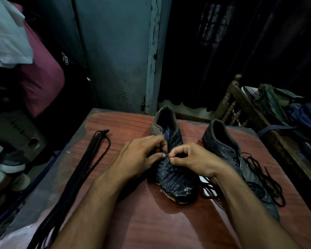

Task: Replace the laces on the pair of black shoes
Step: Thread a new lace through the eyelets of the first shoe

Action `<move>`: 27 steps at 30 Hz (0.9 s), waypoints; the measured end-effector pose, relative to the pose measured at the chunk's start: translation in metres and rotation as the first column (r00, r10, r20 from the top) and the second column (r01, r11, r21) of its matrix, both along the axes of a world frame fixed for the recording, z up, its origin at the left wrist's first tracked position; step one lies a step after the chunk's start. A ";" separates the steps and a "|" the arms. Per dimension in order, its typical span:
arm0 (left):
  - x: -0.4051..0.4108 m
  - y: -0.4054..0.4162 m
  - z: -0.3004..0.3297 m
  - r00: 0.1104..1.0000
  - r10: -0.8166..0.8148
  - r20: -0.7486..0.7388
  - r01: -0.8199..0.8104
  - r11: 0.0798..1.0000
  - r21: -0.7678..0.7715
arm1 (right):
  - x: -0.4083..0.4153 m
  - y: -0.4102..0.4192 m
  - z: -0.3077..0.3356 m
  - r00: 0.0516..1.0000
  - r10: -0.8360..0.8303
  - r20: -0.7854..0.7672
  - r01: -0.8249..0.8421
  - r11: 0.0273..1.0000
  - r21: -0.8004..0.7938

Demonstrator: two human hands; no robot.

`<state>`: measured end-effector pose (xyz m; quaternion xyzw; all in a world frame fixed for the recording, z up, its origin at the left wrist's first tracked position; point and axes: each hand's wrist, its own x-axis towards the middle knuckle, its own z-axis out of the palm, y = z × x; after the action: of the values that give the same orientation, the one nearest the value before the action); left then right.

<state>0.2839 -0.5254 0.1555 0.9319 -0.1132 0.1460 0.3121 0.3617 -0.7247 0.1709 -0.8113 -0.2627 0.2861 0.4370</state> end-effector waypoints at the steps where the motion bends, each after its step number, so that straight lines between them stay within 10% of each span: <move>1: 0.000 0.000 0.000 1.000 0.004 -0.003 -0.004 1.000 -0.009 | 0.000 0.001 0.001 1.000 -0.001 0.004 0.001 1.000 -0.008; 27: 0.001 0.004 0.001 0.990 -0.136 0.024 0.138 0.987 -0.084 | -0.017 -0.008 -0.011 0.959 -0.187 -0.211 0.240 0.934 0.266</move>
<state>0.2845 -0.5216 0.1568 0.9064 -0.1735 0.1376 0.3597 0.3444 -0.7322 0.1600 -0.7331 -0.1704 0.2681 0.6014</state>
